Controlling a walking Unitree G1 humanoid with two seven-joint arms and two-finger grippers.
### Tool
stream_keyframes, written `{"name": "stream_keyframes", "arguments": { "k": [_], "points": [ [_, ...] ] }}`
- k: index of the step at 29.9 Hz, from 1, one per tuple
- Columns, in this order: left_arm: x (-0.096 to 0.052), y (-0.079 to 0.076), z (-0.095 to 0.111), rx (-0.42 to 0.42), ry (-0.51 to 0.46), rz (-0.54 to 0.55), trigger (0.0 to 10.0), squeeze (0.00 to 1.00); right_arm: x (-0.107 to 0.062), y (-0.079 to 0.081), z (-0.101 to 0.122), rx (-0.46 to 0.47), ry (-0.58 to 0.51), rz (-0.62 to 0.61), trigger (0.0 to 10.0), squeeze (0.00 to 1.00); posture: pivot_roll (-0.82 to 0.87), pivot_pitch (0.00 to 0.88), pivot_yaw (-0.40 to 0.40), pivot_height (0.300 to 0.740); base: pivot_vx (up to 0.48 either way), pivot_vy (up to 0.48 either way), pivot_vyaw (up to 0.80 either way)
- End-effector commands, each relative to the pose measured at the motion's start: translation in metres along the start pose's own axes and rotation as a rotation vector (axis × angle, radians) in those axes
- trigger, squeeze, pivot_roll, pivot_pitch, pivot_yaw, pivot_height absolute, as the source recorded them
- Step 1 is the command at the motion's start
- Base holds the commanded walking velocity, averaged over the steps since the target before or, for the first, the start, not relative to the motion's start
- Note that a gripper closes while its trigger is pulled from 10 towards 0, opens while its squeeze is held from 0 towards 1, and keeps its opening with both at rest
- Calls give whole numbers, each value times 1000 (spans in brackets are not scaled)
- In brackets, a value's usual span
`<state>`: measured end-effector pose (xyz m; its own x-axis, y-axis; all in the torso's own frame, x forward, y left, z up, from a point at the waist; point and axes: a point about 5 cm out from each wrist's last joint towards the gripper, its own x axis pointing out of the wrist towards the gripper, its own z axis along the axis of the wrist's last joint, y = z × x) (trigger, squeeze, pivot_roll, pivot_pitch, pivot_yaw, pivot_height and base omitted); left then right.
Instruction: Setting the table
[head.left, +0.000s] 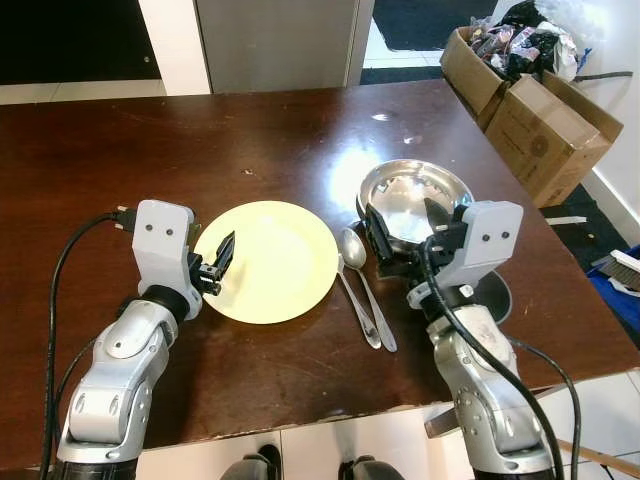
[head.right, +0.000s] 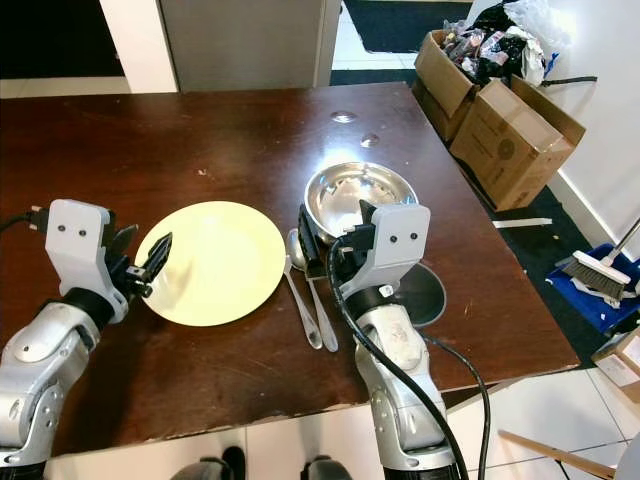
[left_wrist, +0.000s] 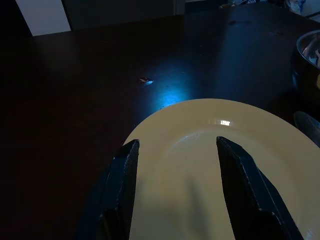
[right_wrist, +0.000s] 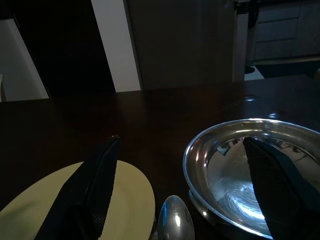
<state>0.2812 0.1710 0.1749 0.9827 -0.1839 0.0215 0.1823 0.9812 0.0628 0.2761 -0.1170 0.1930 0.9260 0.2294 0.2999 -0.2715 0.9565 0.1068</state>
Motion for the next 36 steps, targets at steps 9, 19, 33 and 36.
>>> {"name": "stream_keyframes", "arguments": {
  "k": [9, 19, 33, 36],
  "points": [
    [-2, 0, -7, 2, 27, 4, 10000, 0, -1, -1, -3, -1, 7, -8, 10000, 0, -126, 93, 42, 740, 0, 0, 0],
    [-2, 0, -6, 7, 27, 3, 10000, 0, -1, -1, -3, 1, 7, -8, 10000, 0, -126, 94, 43, 740, -178, 0, 0],
    [-2, 0, -6, 8, 23, 4, 10000, 0, 0, -1, -3, 3, 5, -9, 10000, 0, -126, 95, 46, 740, -361, 0, 0],
    [-2, 0, -5, 8, 22, 3, 10000, 0, 0, -1, -3, 3, 5, -10, 10000, 0, -126, 95, 46, 740, -360, 0, 0]
  ]
}}
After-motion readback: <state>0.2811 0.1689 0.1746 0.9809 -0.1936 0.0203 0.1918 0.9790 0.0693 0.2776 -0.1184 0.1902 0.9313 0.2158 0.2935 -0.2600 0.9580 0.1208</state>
